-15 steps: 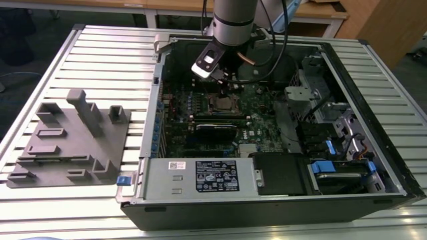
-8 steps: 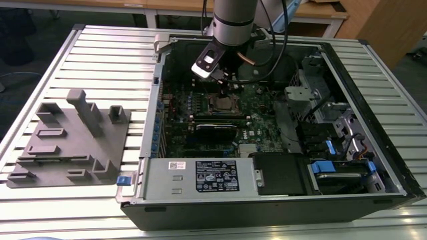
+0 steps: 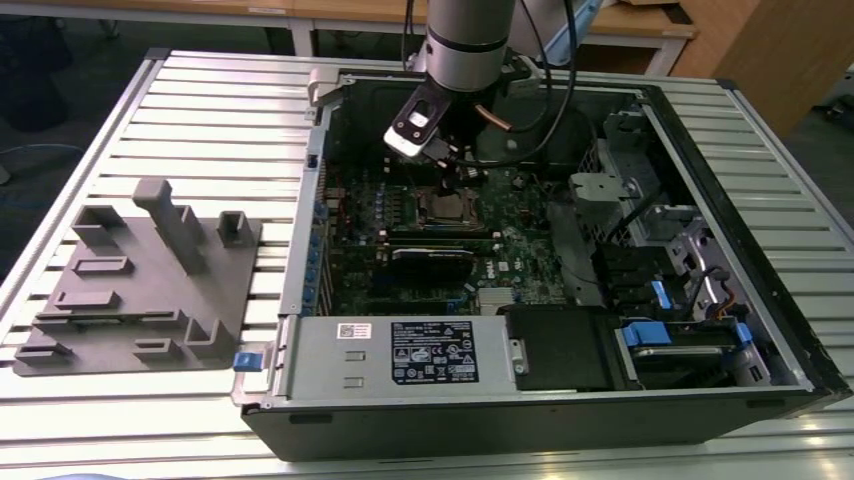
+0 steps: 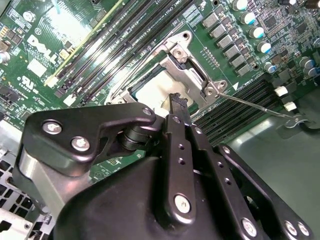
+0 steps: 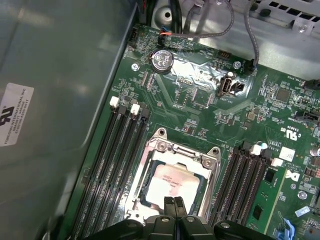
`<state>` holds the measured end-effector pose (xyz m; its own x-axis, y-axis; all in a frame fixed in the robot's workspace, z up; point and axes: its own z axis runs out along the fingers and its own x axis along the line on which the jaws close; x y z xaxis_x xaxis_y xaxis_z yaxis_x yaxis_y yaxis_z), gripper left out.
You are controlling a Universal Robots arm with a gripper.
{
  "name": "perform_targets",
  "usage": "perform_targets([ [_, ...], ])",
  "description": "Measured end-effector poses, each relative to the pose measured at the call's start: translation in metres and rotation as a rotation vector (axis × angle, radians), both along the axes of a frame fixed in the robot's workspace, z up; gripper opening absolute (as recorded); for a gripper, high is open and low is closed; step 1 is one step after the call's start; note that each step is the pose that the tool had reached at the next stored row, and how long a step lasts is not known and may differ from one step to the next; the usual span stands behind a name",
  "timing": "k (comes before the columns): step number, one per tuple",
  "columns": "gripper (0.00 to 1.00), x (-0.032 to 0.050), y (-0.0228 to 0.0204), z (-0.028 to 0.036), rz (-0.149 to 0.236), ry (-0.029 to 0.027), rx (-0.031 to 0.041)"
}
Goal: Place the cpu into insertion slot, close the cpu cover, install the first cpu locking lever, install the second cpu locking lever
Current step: 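Close the cpu cover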
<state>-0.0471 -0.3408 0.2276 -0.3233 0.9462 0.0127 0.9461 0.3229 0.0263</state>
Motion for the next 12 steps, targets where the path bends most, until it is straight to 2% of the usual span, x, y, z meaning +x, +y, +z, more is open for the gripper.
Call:
perform_targets([
  [4,0.11,0.0000,0.0000,0.0000,0.015,0.0000,0.0000],
  [12,0.11,0.0000,0.0000,0.0000,0.021,0.0000,0.0000],
])
